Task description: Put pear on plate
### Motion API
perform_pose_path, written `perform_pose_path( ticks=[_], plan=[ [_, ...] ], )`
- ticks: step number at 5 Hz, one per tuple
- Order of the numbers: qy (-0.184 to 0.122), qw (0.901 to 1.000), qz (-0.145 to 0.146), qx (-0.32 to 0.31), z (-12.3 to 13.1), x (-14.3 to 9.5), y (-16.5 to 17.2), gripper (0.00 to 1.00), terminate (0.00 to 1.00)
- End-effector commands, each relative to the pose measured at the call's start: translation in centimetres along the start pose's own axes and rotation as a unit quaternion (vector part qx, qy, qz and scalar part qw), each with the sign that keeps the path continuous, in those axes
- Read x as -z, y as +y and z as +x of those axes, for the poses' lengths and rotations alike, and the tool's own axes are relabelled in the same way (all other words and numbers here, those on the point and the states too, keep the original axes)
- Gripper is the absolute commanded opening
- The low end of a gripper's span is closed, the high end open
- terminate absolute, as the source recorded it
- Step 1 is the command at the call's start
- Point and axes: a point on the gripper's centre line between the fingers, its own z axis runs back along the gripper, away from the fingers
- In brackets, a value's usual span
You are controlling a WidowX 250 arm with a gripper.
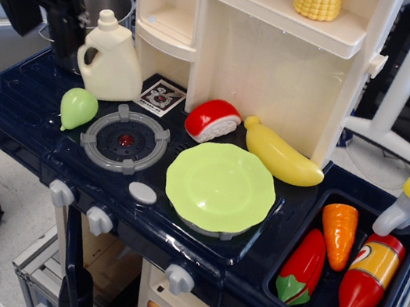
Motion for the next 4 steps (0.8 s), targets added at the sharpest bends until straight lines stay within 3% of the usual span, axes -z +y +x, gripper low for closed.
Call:
perform_pose_path(
  ticks=[1, 2, 4],
  plan=[
    [-0.03, 0.9995, -0.004, -0.003, 1.9, 1.2, 0.4, 1.0, 0.0],
    [-0.03, 0.9991, -0.028, -0.01, 1.1, 2.9, -0.3, 1.0, 0.0],
    [-0.03, 0.9983, -0.048, -0.014, -0.1, 4.8, -1.2, 1.0, 0.0]
  ],
)
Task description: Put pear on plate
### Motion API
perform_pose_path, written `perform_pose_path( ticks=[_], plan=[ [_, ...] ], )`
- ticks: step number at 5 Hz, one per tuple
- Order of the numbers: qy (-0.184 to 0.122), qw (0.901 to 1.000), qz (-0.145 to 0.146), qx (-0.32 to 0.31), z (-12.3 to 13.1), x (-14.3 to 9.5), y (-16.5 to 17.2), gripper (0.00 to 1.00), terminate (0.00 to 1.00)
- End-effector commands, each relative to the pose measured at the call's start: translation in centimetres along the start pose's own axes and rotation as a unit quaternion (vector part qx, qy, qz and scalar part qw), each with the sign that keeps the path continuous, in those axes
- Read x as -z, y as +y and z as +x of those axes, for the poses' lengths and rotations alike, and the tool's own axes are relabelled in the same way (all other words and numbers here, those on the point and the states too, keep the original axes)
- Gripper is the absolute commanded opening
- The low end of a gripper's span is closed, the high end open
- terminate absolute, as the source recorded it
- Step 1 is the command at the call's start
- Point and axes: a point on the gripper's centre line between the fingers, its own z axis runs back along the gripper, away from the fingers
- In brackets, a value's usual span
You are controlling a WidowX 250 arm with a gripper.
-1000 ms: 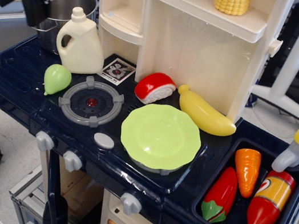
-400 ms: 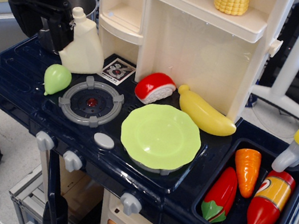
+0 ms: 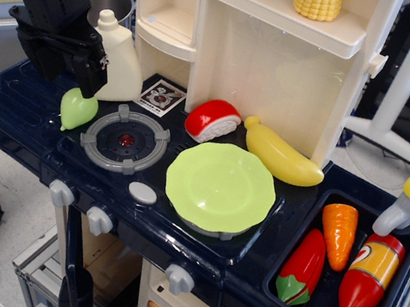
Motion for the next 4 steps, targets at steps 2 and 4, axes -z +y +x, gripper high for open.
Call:
perform_pose_path(
  ticks=[2, 4],
  plan=[
    [-0.004, 0.9999, -0.009, 0.005, -0.3, 2.9, -0.3, 1.0, 0.0],
    [0.019, 0.9997, 0.017, 0.006, -0.4, 0.5, -4.8, 0.0, 0.0]
  ],
)
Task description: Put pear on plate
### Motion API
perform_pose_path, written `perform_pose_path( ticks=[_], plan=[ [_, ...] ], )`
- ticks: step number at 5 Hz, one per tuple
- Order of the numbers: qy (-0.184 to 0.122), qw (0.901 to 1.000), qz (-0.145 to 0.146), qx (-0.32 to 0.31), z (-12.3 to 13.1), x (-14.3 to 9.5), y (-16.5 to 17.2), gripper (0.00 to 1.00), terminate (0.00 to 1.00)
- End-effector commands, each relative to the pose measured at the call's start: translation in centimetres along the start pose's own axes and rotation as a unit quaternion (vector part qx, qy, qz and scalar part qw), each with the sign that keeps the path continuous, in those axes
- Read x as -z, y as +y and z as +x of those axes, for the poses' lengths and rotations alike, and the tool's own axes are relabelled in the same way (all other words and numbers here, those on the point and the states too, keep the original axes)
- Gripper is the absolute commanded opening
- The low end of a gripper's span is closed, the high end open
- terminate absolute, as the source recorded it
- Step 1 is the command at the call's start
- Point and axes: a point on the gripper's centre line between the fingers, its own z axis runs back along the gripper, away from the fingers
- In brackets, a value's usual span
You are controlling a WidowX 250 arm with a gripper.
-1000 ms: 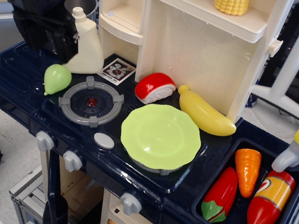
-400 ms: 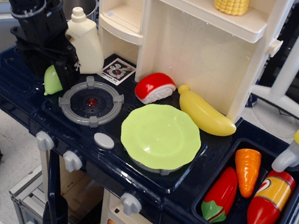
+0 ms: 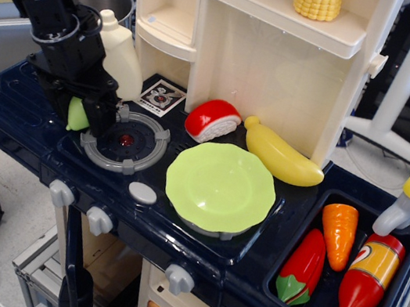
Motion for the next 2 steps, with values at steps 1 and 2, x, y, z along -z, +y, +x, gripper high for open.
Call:
perform_pose_path(
  ticks=[1, 2],
  plan=[
    [0.033, 0.9941, 0.068, 0.078, 0.4, -5.2, -8.2, 0.0, 0.0],
    [0.046, 0.9937, 0.062, 0.082, 0.6, -5.2, -12.1, 0.0, 0.0]
  ],
)
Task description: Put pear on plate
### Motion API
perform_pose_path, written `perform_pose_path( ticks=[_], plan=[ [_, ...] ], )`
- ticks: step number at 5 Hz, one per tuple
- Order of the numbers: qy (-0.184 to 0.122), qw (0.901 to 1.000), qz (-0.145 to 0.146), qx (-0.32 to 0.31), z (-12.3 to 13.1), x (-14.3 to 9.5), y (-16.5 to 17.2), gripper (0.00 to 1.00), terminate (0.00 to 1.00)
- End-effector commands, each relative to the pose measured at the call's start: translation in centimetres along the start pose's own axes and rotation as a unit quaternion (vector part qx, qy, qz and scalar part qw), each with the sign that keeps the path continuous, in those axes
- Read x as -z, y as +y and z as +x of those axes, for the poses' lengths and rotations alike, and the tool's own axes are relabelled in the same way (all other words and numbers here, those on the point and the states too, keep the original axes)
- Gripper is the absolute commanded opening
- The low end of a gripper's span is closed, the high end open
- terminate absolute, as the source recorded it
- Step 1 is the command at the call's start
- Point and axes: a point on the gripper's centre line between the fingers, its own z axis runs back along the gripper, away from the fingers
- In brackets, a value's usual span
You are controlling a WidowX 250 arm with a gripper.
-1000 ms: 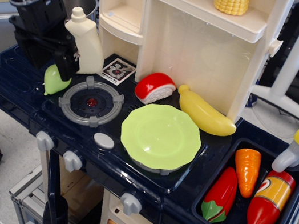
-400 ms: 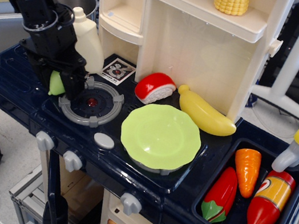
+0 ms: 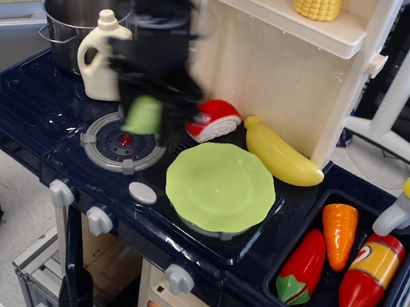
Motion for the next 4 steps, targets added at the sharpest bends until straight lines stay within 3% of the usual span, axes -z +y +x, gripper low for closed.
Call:
perform_pose_path(
  ticks=[1, 3, 4],
  plan=[
    [-0.033, 0.9994, -0.009, 0.002, 1.7, 0.5, -3.3, 0.0, 0.0],
    [-0.066, 0.9973, -0.027, 0.021, 2.0, 3.7, -2.9, 0.0, 0.0],
    [-0.07, 0.9961, -0.042, 0.032, 1.9, 3.6, -3.6, 1.0, 0.0]
  ],
)
